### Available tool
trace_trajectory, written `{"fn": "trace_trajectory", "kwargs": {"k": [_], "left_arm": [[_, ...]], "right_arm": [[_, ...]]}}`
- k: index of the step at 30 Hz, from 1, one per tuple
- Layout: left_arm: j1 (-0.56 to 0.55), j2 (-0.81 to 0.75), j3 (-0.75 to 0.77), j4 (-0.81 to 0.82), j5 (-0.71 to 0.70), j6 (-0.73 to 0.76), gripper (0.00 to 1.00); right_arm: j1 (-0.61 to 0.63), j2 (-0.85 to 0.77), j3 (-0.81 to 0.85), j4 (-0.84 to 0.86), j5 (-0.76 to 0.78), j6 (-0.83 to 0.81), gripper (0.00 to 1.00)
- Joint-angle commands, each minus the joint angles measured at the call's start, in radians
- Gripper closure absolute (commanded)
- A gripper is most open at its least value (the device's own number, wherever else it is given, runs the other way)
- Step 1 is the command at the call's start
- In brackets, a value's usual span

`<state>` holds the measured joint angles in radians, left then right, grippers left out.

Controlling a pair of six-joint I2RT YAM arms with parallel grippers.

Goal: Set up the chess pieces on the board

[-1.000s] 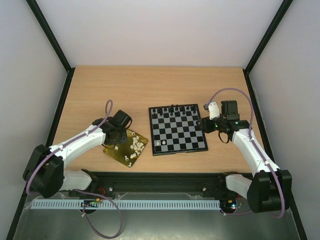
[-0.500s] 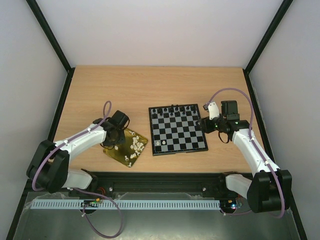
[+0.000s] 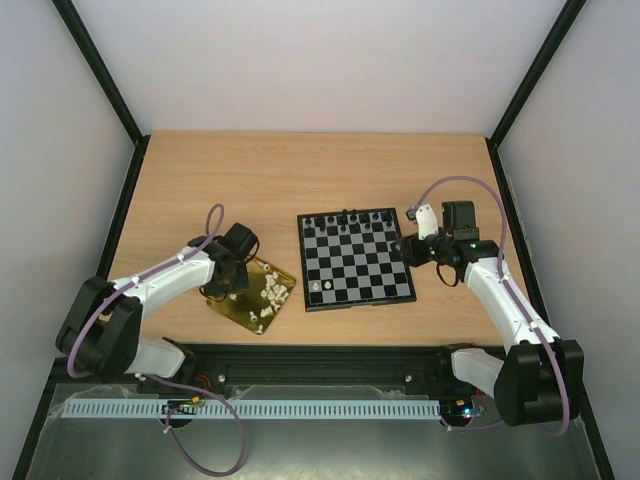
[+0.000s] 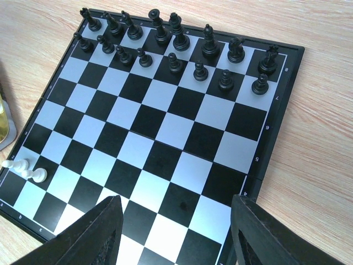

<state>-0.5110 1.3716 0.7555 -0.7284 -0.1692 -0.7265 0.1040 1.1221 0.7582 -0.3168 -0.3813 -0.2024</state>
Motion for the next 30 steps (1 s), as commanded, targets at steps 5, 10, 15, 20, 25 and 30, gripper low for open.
{"fn": "trace_trajectory", "kwargs": {"k": [5,10,15,20,25,30], "left_arm": [[-0.007,0.055,0.002,-0.022,0.020,0.008,0.81],[-0.014,0.070,0.001,-0.016,0.031,0.016,0.84],[-0.023,0.083,-0.004,-0.003,0.040,0.017,0.86],[-0.045,0.092,-0.004,0.005,0.051,0.017,0.91],[-0.101,0.089,0.054,-0.012,0.049,0.020,0.97],[-0.236,0.102,0.252,-0.034,0.019,0.040,0.98]], "right_arm": [[-0.004,-0.003,0.007,-0.049,-0.022,-0.016,0.44],[-0.005,-0.011,0.006,-0.048,-0.021,-0.017,0.44],[-0.004,-0.012,0.006,-0.051,-0.022,-0.018,0.44],[-0.004,-0.014,0.006,-0.051,-0.024,-0.017,0.44],[-0.004,-0.016,0.006,-0.051,-0.021,-0.017,0.44],[-0.004,-0.014,0.009,-0.042,0.008,-0.004,0.44]]}}
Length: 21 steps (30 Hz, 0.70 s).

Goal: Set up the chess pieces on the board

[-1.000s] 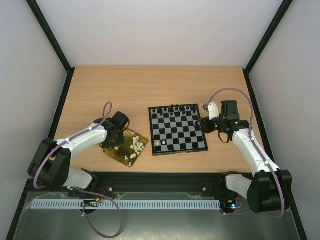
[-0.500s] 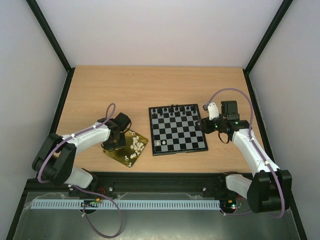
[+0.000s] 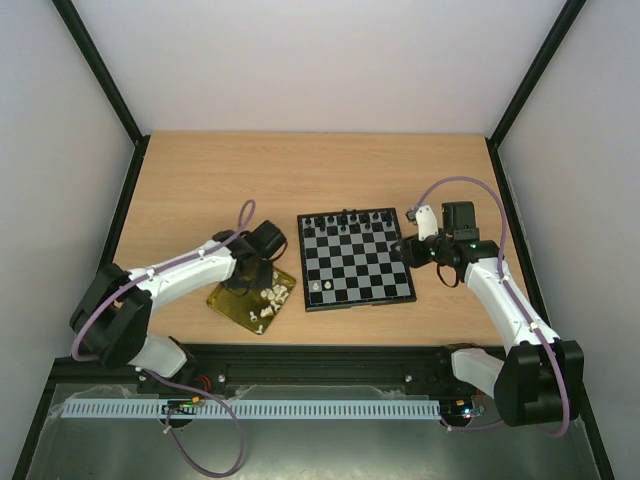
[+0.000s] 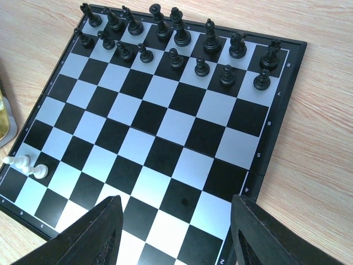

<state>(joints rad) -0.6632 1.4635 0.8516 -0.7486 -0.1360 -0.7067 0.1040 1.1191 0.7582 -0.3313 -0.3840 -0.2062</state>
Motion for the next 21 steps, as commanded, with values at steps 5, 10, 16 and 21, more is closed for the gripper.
{"fn": "trace_trajectory", "kwargs": {"k": [5,10,16,21], "left_arm": [[-0.206,0.099,0.356,0.030,0.005,0.133,0.98],[-0.263,0.230,0.516,0.055,0.138,0.291,0.98],[-0.274,0.401,0.644,-0.001,0.203,0.359,0.98],[-0.310,0.485,0.689,-0.038,0.200,0.388,0.98]], "right_arm": [[-0.004,-0.008,0.009,-0.015,0.068,0.026,0.44],[-0.014,0.001,0.004,0.010,0.150,0.061,0.44],[-0.037,0.018,0.006,0.013,0.178,0.073,0.42],[-0.040,0.015,0.006,0.011,0.177,0.071,0.42]]}}
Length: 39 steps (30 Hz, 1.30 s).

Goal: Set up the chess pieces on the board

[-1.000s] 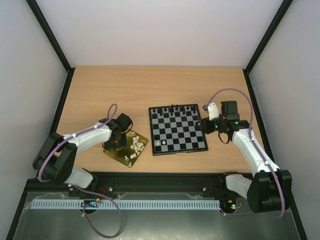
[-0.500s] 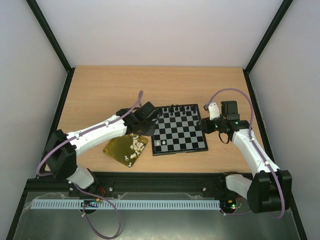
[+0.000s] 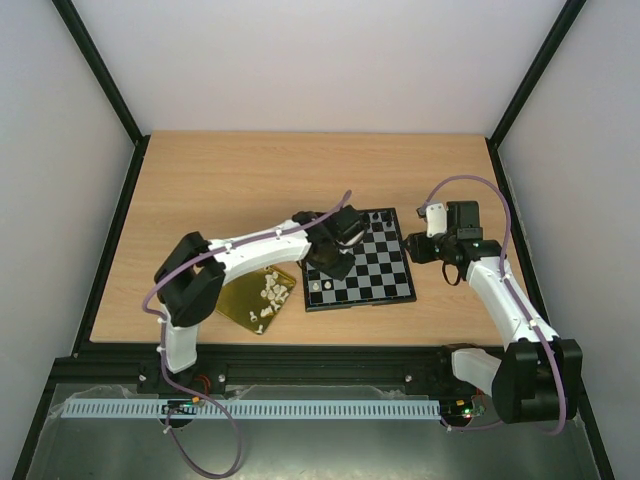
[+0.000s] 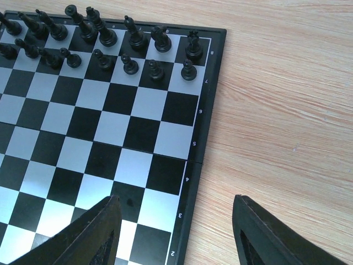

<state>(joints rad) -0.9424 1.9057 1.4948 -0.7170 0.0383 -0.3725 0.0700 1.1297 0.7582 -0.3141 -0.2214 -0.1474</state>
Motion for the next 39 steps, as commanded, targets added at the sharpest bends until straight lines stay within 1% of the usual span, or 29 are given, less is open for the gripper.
{"fn": "trace_trajectory", "kwargs": {"k": [1,10,19,39], "left_arm": [[-0.035,0.054,0.052,-0.075,0.018,0.056,0.98],[-0.061,0.131,0.100,-0.109,-0.056,0.052,0.98],[-0.061,0.158,0.102,-0.120,-0.080,0.040,0.98],[-0.060,0.189,0.107,-0.096,-0.038,0.035,0.97]], "right_arm": [[-0.006,0.004,0.006,-0.006,0.013,0.011,0.42],[-0.006,0.008,0.007,-0.010,-0.003,0.005,0.42],[-0.006,0.013,0.006,-0.013,-0.017,-0.001,0.42],[-0.006,0.025,0.009,-0.022,-0.036,-0.013,0.42]]}}
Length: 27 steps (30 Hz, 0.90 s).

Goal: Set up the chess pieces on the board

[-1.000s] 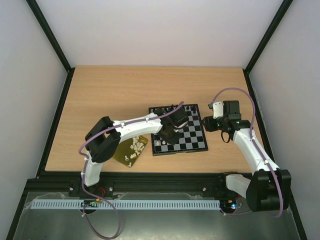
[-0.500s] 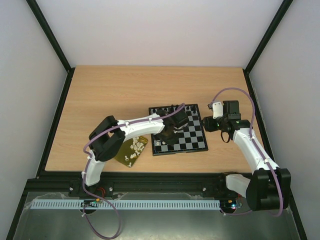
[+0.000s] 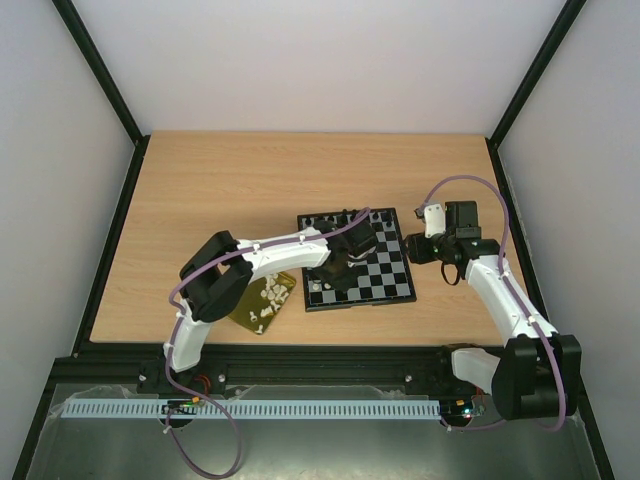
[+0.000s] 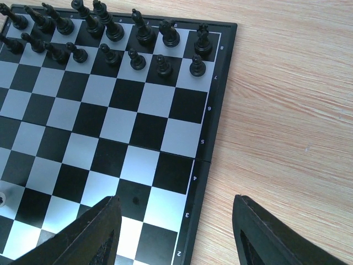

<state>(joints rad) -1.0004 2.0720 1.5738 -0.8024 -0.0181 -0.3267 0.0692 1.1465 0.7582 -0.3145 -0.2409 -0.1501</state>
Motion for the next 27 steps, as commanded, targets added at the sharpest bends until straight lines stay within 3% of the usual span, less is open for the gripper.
{"fn": "trace_trajectory", "kwargs": {"k": [1,14,21,27], "left_arm": [[-0.003,0.023,0.029,-0.011,0.018,-0.012,0.97],[-0.002,-0.003,0.048,-0.004,0.013,-0.030,0.88],[0.004,-0.110,0.056,-0.037,-0.025,-0.049,0.82],[0.050,-0.264,-0.079,-0.021,-0.113,-0.113,0.82]], "right_arm": [[-0.005,0.009,0.009,-0.023,-0.018,-0.011,0.42],[-0.005,0.012,0.009,-0.026,-0.028,-0.016,0.42],[-0.005,0.013,0.009,-0.026,-0.032,-0.018,0.42],[-0.005,0.012,0.009,-0.027,-0.035,-0.019,0.42]]}}
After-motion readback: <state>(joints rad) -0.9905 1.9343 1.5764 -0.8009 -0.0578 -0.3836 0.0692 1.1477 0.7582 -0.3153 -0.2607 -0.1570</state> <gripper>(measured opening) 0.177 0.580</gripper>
